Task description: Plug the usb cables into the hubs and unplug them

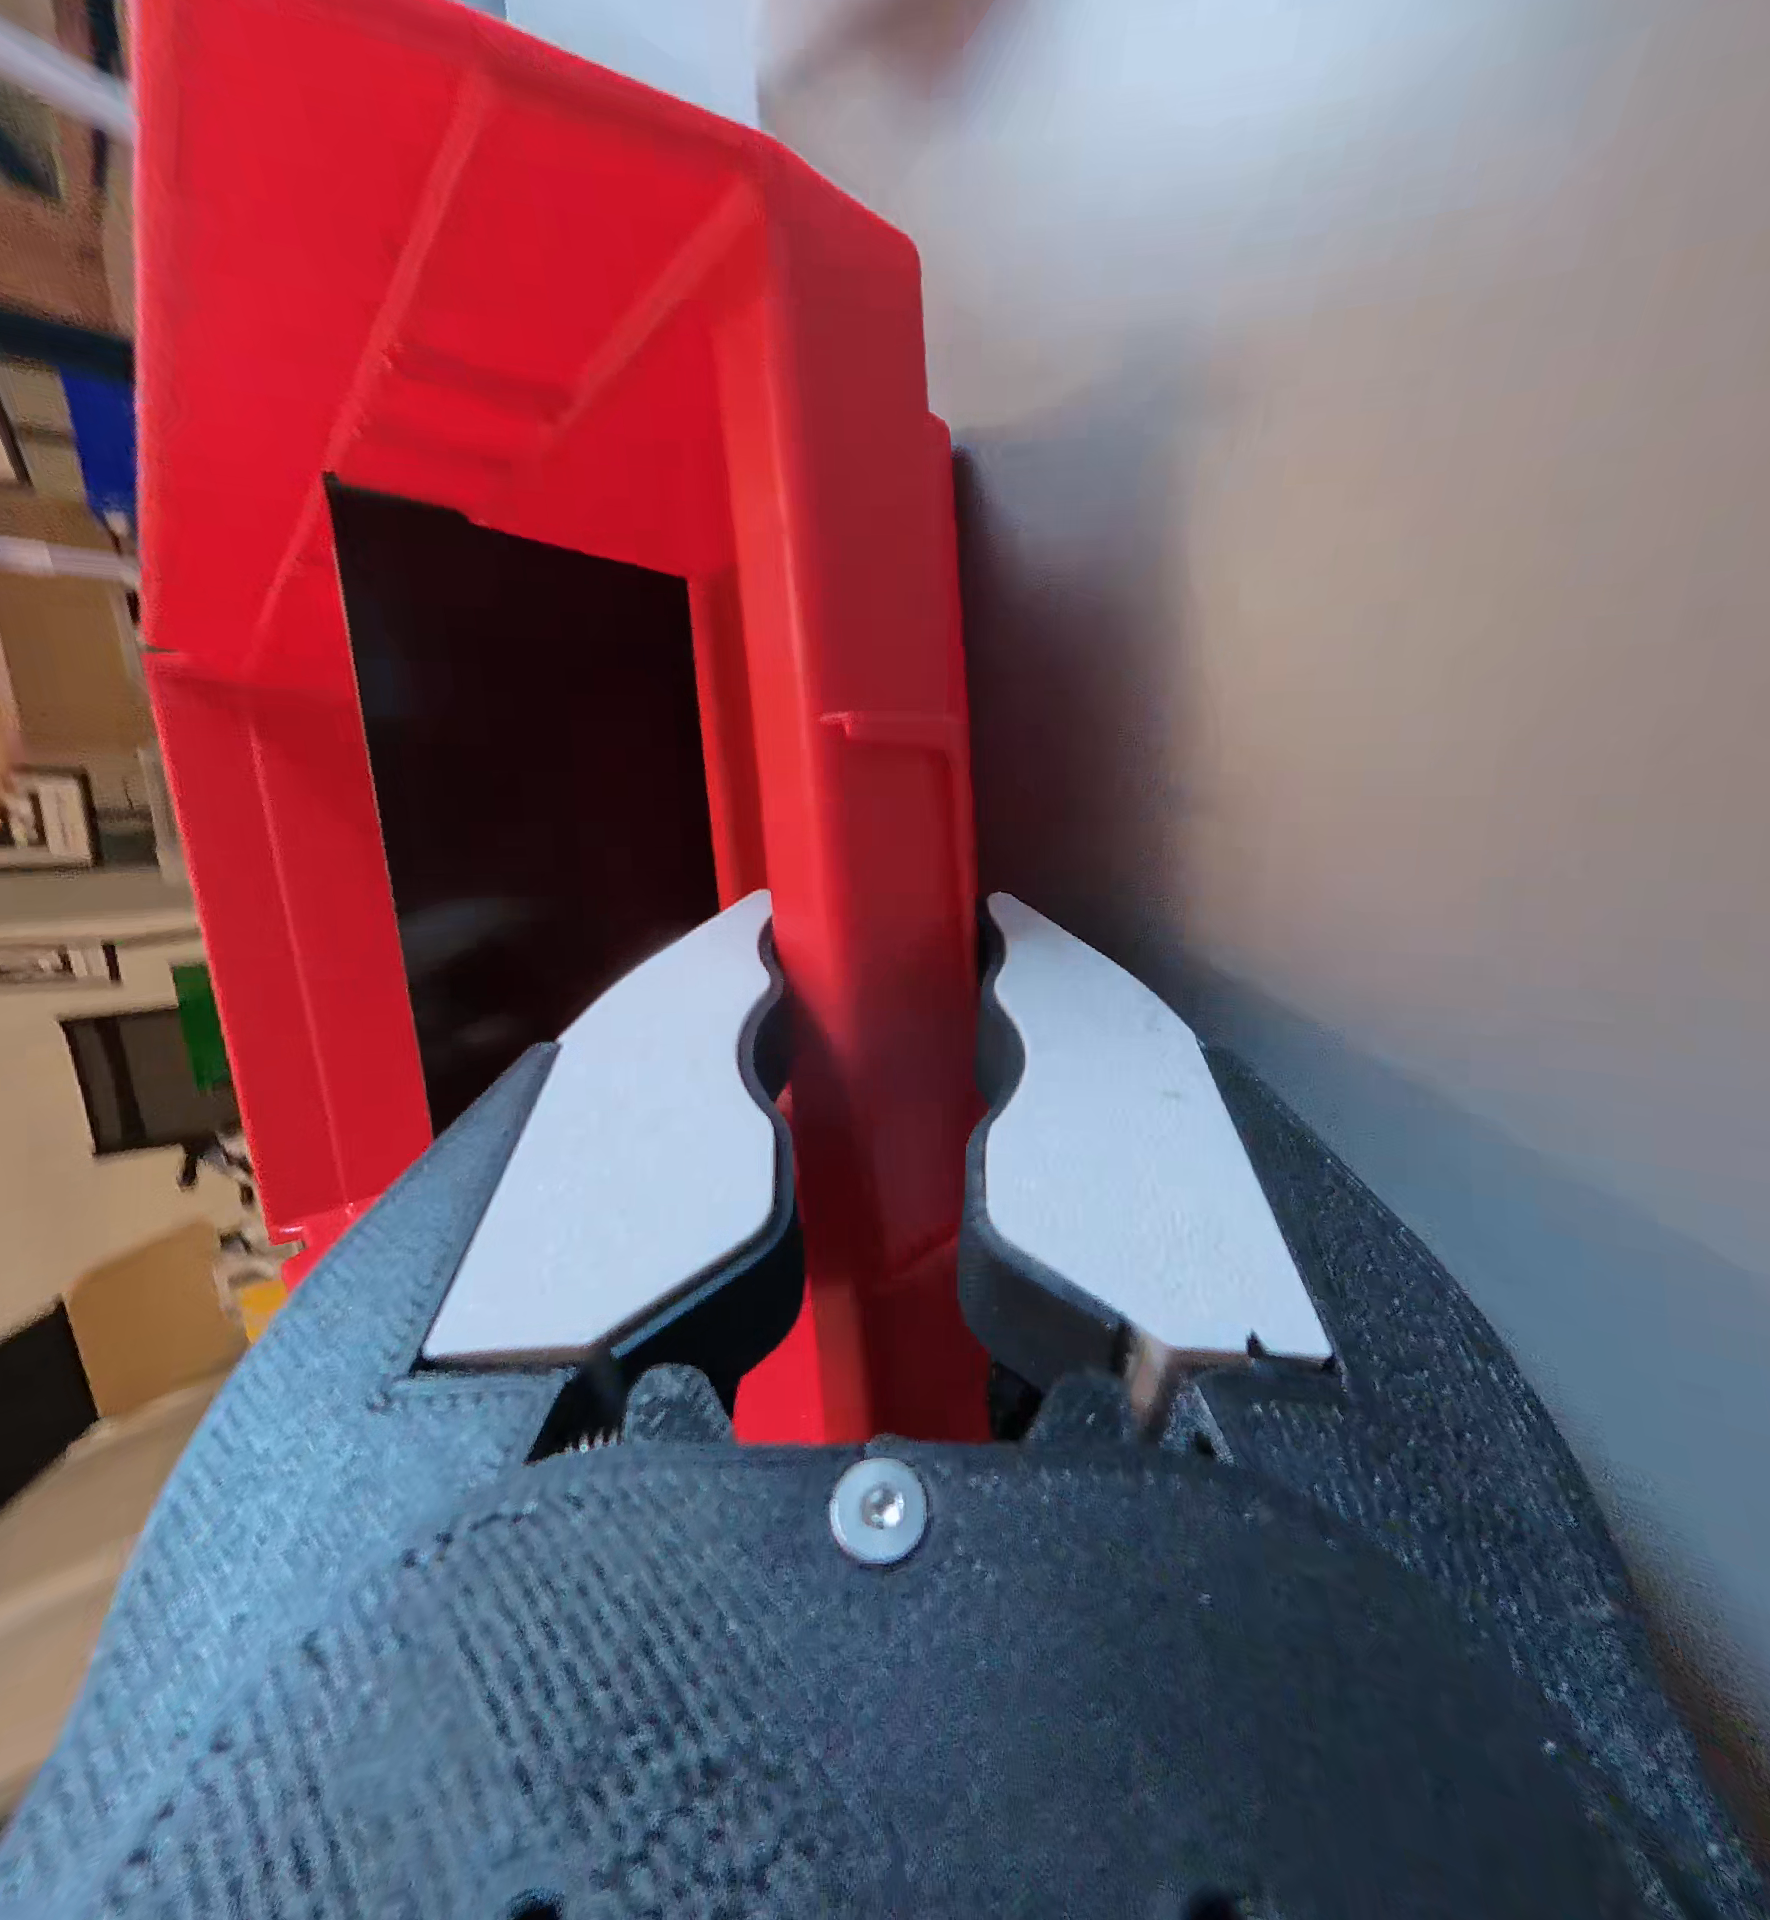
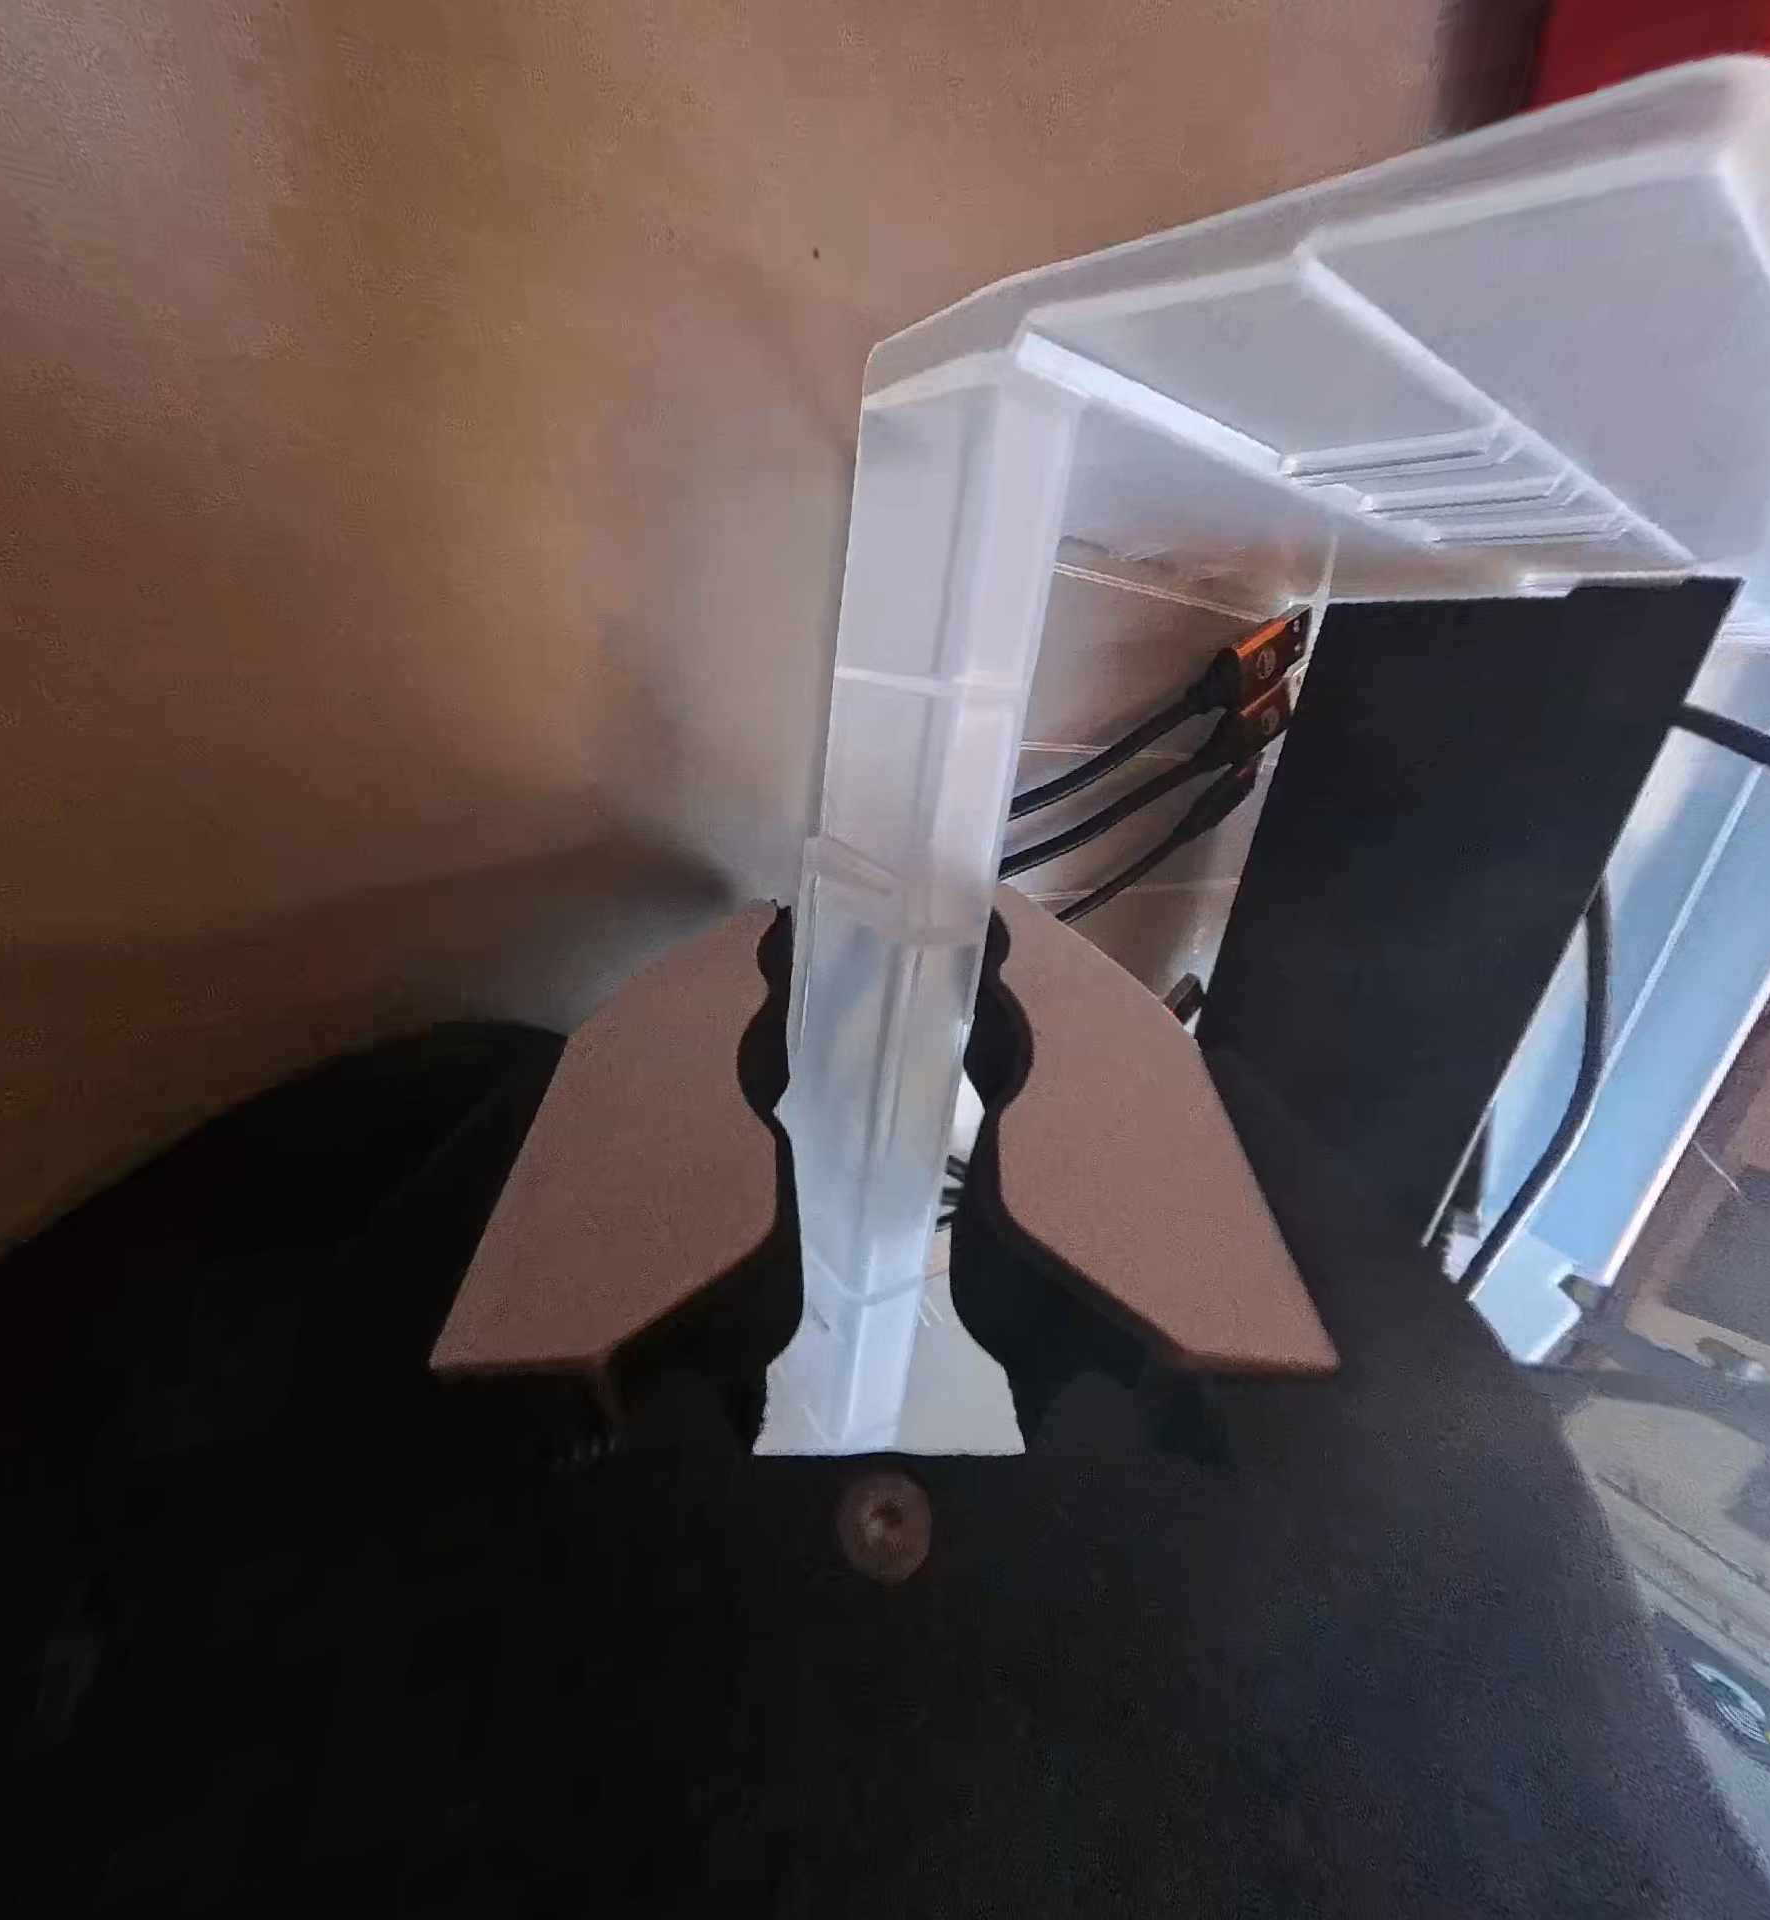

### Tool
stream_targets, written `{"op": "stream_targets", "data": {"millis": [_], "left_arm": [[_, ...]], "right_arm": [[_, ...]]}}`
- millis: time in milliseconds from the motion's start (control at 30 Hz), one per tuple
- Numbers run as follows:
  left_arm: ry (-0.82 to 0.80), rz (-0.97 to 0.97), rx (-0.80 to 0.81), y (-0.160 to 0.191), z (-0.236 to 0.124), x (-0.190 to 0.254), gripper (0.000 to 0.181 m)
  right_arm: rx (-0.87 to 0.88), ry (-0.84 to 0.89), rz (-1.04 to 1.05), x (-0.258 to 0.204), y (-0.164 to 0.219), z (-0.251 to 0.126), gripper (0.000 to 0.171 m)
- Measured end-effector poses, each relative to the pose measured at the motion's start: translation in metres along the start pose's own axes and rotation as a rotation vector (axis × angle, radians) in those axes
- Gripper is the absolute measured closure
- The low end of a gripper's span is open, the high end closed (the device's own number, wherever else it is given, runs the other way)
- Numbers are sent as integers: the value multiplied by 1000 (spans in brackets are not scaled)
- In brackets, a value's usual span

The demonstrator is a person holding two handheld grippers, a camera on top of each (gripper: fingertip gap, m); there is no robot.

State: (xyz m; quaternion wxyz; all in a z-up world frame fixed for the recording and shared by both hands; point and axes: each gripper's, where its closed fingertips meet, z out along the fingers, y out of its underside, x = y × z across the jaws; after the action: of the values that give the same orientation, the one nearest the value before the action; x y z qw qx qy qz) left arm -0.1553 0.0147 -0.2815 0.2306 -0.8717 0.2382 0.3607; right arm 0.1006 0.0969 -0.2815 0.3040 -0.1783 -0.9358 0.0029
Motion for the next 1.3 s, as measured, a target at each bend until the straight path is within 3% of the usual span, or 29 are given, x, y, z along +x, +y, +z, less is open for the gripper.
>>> {"op": "stream_targets", "data": {"millis": [67, 167, 233, 367, 467, 567, 633, 700, 800, 867, 933, 1000, 1133, 1300], "left_arm": [[-9, 60, 74, -21, 5, -1, 148], [-18, 32, 112, -30, -1, -3, 145], [-12, -62, 176, -36, -17, -2, 144], [96, -394, 361, -58, -68, 10, 139], [305, -708, 545, -100, -116, 37, 134], [440, -907, 636, -140, -149, 71, 120], [419, -1028, 654, -158, -151, 83, 126], [418, -1107, 681, -174, -145, 89, 125], [438, -1194, 704, -184, -141, 89, 128], [457, -1112, 713, -192, -147, 96, 114], [467, -1088, 696, -197, -147, 103, 111], [412, -1108, 666, -196, -135, 101, 116], [221, -1077, 563, -185, -105, 87, 137], [16, -936, 456, -172, -98, 62, 160]], "right_arm": [[53, 38, 35, -4, -11, -14, 138], [360, -30, 227, -14, -45, -65, 136], [545, -18, 406, -3, -45, -101, 137], [611, 236, 818, 40, 31, -124, 137], [562, 367, 1090, 49, 92, -111, 125], [522, 340, 1255, 40, 113, -81, 111], [520, 289, 1303, 33, 108, -62, 110], [393, 372, 1319, 35, 120, -50, 109], [251, 565, 1293, 44, 149, -51, 141], [290, 554, 1287, 43, 147, -51, 158], [309, 531, 1279, 41, 143, -50, 160], [298, 528, 1256, 41, 140, -50, 165], [222, 541, 1219, 45, 142, -40, 159], [267, 582, 1168, 57, 131, -47, 166]]}}
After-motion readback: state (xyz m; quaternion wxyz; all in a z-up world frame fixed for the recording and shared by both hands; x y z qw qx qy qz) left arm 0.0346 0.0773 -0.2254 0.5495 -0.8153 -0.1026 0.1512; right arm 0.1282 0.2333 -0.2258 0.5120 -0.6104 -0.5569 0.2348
